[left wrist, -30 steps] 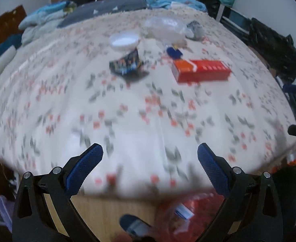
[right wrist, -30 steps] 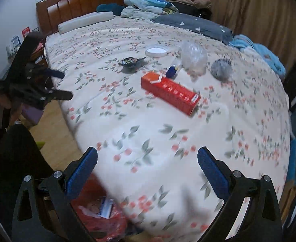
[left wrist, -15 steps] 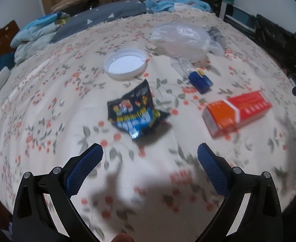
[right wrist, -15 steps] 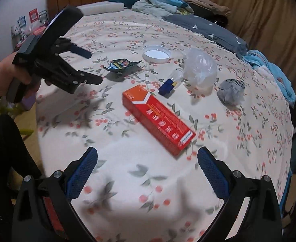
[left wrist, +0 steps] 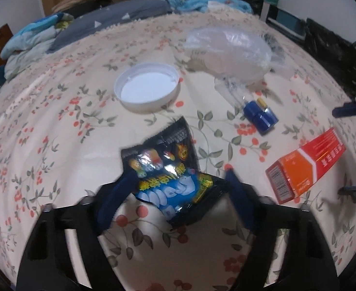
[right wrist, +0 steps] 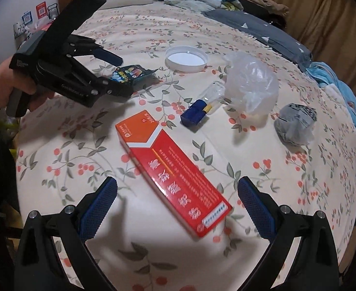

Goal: Collect trash
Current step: 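Grasp the dark snack wrapper with the left tool while the right tool grasps the red ointment box, then carry the wrapper and ointment box over the red bin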

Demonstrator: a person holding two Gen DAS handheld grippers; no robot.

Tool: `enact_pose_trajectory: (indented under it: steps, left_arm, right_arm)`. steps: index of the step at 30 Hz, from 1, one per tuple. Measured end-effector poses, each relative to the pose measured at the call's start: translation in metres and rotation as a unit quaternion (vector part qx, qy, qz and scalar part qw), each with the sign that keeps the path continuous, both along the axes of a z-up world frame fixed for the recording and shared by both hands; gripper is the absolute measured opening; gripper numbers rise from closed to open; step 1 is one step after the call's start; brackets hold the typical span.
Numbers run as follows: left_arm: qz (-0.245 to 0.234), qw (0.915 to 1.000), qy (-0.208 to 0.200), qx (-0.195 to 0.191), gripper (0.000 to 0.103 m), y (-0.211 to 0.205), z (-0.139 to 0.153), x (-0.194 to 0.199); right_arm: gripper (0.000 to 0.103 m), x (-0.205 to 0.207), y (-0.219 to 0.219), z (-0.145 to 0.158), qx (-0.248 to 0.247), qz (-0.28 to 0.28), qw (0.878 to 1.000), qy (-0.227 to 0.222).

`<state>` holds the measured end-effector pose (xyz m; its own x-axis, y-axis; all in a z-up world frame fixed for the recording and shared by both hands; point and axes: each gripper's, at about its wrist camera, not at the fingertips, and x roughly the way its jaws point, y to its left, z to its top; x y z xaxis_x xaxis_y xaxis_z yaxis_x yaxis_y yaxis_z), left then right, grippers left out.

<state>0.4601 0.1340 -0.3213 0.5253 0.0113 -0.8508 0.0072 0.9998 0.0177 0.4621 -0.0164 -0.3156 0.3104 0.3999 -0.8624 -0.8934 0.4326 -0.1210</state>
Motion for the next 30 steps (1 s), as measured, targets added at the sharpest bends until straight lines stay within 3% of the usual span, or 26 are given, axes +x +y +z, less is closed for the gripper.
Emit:
enact_pose_trajectory:
  steps: [4,7,9,12,18,22,26,30]
  left_arm:
    - [-0.012,0.9999,0.009,0.007,0.031,-0.003,-0.006,0.001]
    - [-0.008,1.0,0.002,0.001,0.02,0.001,-0.003,-0.003]
    - [-0.007,1.0,-0.004,-0.004,0.018,0.003,0.0,-0.005]
    - [-0.006,0.9996,-0.016,-0.02,0.018,0.006,0.006,-0.015]
    - [0.003,0.9977,-0.044,-0.052,0.018,0.005,0.03,-0.04]
    - [0.011,0.9949,-0.065,-0.077,0.018,-0.001,0.052,-0.067]
    - [0.029,0.9913,-0.075,-0.104,0.018,-0.006,0.073,-0.096]
    - [0.044,0.9868,-0.085,-0.13,0.018,-0.012,0.093,-0.128]
  right_arm:
    - [0.097,0.007,0.01,-0.009,-0.018,0.016,1.0,0.002]
    - [0.082,0.01,0.014,-0.013,-0.028,0.025,0.999,0.017]
    - [0.059,0.01,0.014,-0.014,-0.036,0.026,0.999,0.023]
    - [0.049,0.009,0.011,-0.009,-0.028,0.018,0.999,0.039]
    - [0.044,-0.005,-0.011,0.02,0.039,-0.021,0.998,0.051]
    - [0.043,-0.028,-0.036,0.05,0.105,-0.063,0.991,0.059]
    - [0.042,-0.055,-0.055,0.075,0.128,-0.114,0.984,0.053]
    - [0.042,-0.091,-0.073,0.104,0.163,-0.117,0.978,0.048]
